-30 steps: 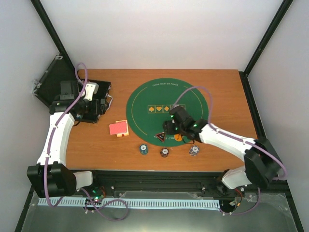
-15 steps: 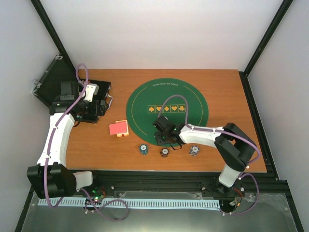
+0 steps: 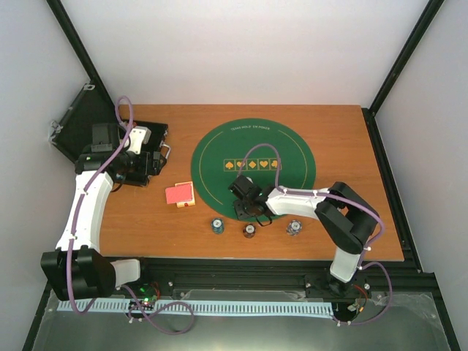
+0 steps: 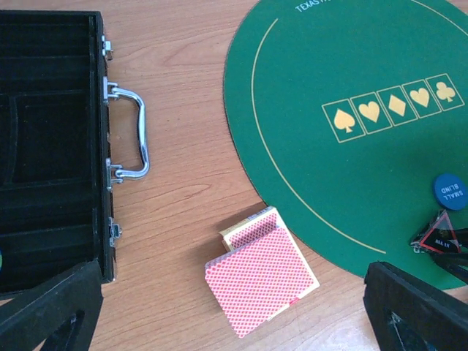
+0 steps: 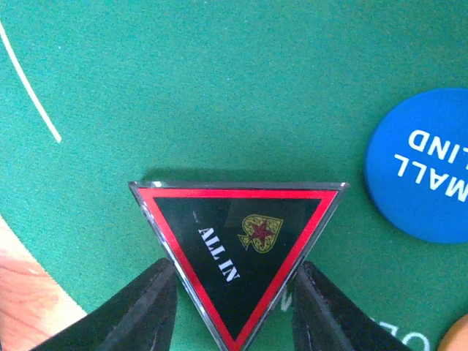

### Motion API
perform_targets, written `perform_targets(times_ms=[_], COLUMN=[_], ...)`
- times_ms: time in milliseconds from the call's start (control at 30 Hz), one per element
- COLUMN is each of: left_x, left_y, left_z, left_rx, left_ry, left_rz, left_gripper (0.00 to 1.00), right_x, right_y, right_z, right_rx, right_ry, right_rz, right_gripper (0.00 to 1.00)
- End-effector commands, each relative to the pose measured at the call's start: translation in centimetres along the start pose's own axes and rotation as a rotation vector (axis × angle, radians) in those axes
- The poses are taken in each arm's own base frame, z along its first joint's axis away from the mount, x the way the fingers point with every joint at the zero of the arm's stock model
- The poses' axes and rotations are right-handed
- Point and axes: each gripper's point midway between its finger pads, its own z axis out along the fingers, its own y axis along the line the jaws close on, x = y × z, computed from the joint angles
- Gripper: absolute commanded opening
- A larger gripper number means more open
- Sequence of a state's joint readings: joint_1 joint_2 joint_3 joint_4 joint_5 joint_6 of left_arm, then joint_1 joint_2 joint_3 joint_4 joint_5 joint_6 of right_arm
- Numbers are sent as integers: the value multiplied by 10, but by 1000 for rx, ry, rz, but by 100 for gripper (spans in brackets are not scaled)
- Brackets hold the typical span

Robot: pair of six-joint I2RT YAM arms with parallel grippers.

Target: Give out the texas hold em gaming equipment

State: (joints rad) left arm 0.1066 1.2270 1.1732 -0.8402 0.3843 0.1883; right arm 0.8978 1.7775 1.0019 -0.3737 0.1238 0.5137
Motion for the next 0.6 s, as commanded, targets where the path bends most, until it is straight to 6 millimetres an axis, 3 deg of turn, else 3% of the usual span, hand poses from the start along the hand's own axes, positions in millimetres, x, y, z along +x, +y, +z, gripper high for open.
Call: perform_targets(times_ms=[0, 267, 567], left_x=[1, 5, 14], left_y=[-6, -10, -13], left_z=[-7, -9, -10], left_rx=[22, 41, 48], left_ry=[-11, -1, 19], left_rz=[3, 19, 24], left_gripper=[100, 100, 100], right_x=[-4, -23, -75], right_y=[2, 8, 17], right_z=[6, 25, 59], right_rx=[0, 3, -14], right_ry=[4, 11, 32], right_rz=[2, -9, -28], right_gripper=[41, 38, 37])
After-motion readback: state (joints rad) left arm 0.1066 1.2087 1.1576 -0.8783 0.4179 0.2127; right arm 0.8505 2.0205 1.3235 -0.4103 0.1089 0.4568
